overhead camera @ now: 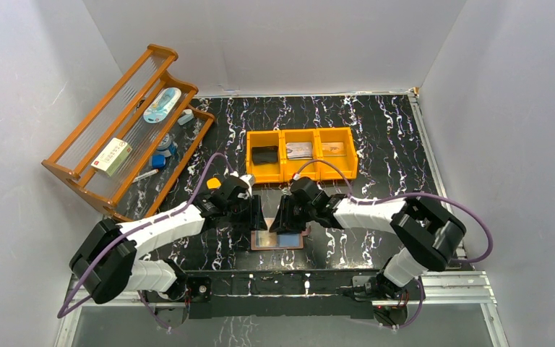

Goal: Take the credit cards out of the card holder

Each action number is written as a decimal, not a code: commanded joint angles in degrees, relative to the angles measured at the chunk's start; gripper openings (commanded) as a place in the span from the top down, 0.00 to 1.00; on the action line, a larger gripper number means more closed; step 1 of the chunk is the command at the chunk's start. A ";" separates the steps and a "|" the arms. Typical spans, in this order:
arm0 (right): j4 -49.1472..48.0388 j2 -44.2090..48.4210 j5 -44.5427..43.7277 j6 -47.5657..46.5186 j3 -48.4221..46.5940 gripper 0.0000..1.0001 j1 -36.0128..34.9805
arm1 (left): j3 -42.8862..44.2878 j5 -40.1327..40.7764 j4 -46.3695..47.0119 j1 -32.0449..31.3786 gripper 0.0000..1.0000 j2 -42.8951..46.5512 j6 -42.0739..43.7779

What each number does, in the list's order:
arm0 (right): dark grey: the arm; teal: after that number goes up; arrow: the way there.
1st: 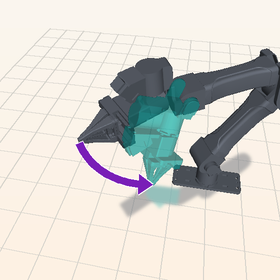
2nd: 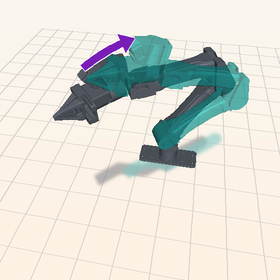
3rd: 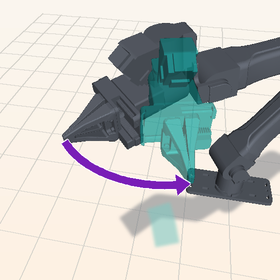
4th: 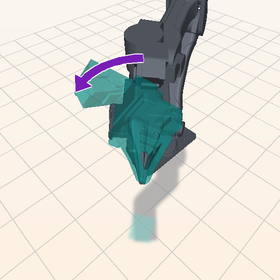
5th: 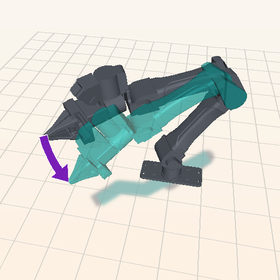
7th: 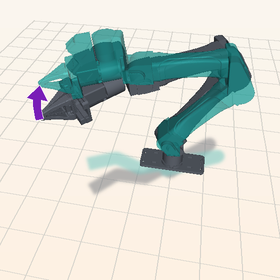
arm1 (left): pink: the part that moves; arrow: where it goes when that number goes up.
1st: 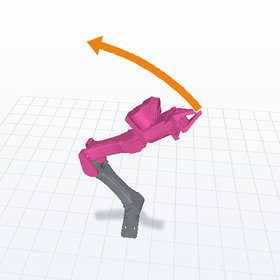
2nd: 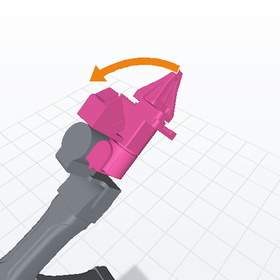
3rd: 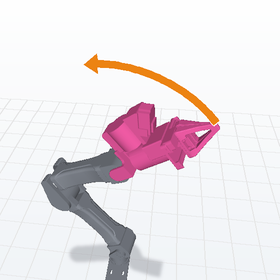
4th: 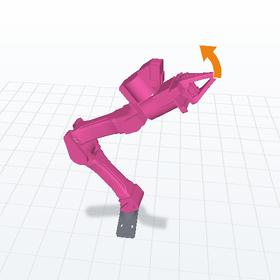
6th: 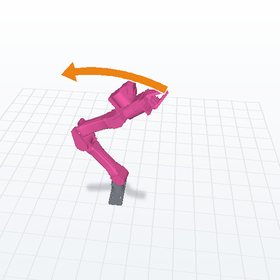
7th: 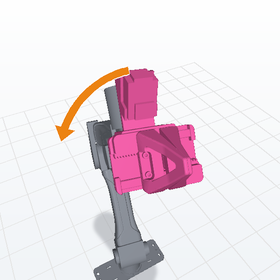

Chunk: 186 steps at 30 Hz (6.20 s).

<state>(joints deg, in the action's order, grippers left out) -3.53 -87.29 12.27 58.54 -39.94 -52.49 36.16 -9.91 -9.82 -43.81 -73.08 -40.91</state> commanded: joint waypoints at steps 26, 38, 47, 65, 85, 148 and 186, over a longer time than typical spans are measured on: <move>-19.82 -5.52 4.18 8.40 8.39 0.77 -0.50 | -7.47 -5.20 4.49 -0.42 0.70 -2.86 -0.99; -22.59 -1.54 5.18 6.67 11.93 1.00 0.14 | -6.36 2.63 -0.93 -0.44 0.67 1.12 -1.15; -24.24 2.06 7.28 7.16 16.19 1.00 1.67 | -6.32 2.95 -0.79 -0.40 0.66 -0.70 -1.21; 19.24 5.38 -17.05 -6.79 -7.73 0.58 -0.52 | -4.08 8.35 -5.73 -0.27 0.46 12.07 -1.82; 27.90 -5.82 -26.32 -1.14 -17.66 0.61 -10.70 | -4.26 10.94 -8.26 2.16 0.39 15.34 -3.11; 18.38 -10.72 -21.33 2.45 -3.74 0.79 -11.14 | -8.12 -8.44 6.29 2.15 0.42 5.34 -1.43; 16.07 -10.29 -20.05 3.14 -2.36 0.79 -10.57 | -4.19 -16.75 7.67 2.06 0.50 3.85 1.53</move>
<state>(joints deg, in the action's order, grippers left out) 10.26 -92.38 -10.07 61.34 -46.83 -62.54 29.10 -22.81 -3.53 -41.80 -69.80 -40.25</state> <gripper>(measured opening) 0.202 0.508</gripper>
